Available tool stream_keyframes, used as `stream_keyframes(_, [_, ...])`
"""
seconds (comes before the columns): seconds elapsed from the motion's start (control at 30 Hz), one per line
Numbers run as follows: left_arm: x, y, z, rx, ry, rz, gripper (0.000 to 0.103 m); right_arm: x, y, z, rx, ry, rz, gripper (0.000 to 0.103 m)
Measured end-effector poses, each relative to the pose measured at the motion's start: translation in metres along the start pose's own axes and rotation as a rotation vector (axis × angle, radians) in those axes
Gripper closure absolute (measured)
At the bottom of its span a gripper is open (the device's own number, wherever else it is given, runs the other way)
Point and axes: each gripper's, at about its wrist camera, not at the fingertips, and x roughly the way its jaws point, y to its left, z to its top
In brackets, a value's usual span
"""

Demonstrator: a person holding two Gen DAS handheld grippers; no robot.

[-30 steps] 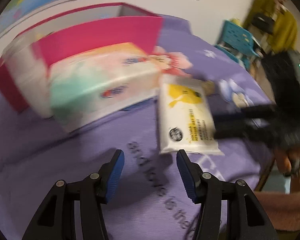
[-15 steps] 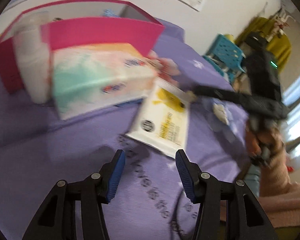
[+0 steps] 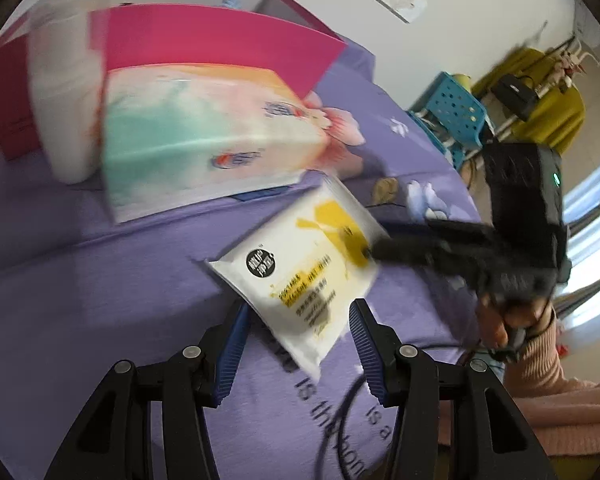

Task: Organize soft objects
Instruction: 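Grasp the wet wipes pack by its edge with the right tool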

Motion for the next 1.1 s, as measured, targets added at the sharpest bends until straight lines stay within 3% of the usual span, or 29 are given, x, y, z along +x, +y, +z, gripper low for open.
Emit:
stream_keyframes(0.13, [-0.006, 0.01, -0.002, -0.023, -0.01, 0.016, 0.052, 0.002, 0.008, -0.006, -0.011, 0.013, 0.044, 0.062])
stream_keyframes(0.5, [-0.004, 0.003, -0.003, -0.002, -0.018, 0.064, 0.052, 0.008, 0.014, -0.003, -0.016, -0.034, 0.002, 0.062])
stream_keyframes(0.57, [-0.005, 0.004, -0.005, -0.007, -0.022, 0.061, 0.052, 0.007, 0.015, -0.004, -0.014, -0.042, -0.009, 0.067])
stream_keyframes(1.1, [-0.018, 0.005, -0.005, -0.003, -0.065, 0.099, 0.051, 0.002, 0.025, -0.005, -0.005, -0.08, 0.043, 0.069])
